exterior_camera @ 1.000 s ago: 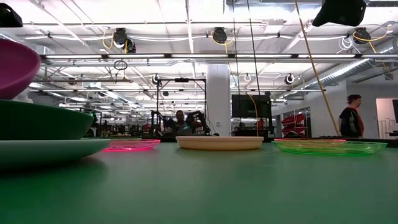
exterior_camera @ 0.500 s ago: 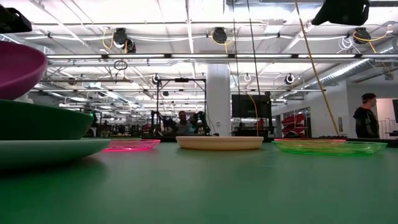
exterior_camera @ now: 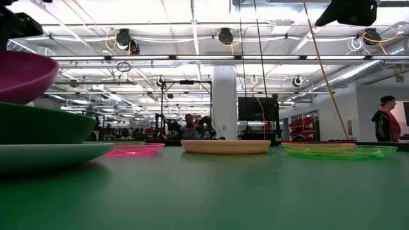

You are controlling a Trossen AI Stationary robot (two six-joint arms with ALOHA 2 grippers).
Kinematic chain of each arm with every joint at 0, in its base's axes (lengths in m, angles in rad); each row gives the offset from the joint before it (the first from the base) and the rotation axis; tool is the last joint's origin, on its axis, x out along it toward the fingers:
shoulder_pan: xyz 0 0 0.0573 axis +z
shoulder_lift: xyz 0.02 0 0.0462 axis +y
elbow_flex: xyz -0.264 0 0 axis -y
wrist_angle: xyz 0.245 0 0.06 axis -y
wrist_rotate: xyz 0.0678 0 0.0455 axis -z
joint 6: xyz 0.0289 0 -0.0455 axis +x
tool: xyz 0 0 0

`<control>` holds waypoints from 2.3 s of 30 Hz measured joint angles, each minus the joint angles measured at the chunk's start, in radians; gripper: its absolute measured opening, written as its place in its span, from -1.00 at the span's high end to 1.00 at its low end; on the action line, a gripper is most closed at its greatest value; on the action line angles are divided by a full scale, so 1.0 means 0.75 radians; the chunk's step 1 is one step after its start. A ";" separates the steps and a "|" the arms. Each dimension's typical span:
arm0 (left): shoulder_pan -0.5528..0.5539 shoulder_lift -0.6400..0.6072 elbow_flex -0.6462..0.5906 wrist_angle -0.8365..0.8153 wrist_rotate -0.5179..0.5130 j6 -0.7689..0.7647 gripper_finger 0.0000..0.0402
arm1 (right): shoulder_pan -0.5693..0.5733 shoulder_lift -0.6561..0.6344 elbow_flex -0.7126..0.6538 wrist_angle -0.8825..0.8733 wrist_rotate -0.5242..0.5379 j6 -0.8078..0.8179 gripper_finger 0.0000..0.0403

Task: Stack plastic plates
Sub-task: Stack the medium pink plate on top of the large green plate, then adjust the large green plate under the large pink plate, then stack the white plate on top of the medium pink plate

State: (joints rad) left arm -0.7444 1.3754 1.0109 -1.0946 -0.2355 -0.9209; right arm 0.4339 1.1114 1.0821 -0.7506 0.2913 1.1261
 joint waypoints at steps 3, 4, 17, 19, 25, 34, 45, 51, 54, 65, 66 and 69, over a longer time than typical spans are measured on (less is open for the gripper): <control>0.009 -0.001 -0.007 0.001 0.002 0.018 0.81 | 0.000 0.000 0.000 0.000 0.000 0.000 -0.03; 0.014 -0.001 -0.008 0.001 0.006 0.030 0.81 | 0.000 0.000 0.000 0.000 0.000 0.000 -0.03; 0.119 -0.001 -0.009 0.006 -0.026 0.207 0.63 | -0.001 0.000 0.000 -0.002 0.105 -0.003 -0.03; 0.142 -0.001 -0.009 0.011 -0.027 0.229 0.58 | -0.007 0.000 0.000 -0.001 0.105 -0.004 -0.03; 0.204 -0.001 -0.009 0.050 -0.038 0.290 0.48 | -0.012 0.000 0.000 -0.002 0.105 -0.002 -0.03; 0.282 -0.001 -0.009 0.016 -0.051 -0.041 0.46 | -0.012 0.000 0.000 -0.002 0.105 0.111 -0.03; 0.302 -0.003 -0.206 -0.152 0.270 -0.384 0.46 | -0.037 0.036 0.000 0.004 0.101 0.194 -0.03; 0.288 -0.002 -0.295 -0.119 0.384 -0.591 0.46 | -0.048 0.045 0.000 0.066 0.100 0.194 -0.03; 0.275 -0.002 -0.294 -0.095 0.419 -0.653 0.46 | -0.056 0.045 0.000 0.079 0.099 0.195 -0.03; 0.241 -0.002 -0.293 0.070 0.413 -0.899 0.46 | -0.073 0.045 0.000 0.088 0.102 0.204 -0.03; 0.241 -0.002 -0.293 0.070 0.400 -0.906 0.46 | -0.078 0.045 0.000 0.088 0.103 0.204 -0.03; 0.241 -0.002 -0.293 0.066 0.367 -0.907 0.46 | -0.100 0.045 0.000 0.089 0.102 0.203 -0.03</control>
State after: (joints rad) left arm -0.5636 1.3743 0.7910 -1.0454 0.0394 -1.6012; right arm 0.3588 1.1451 1.0821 -0.6838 0.3680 1.2785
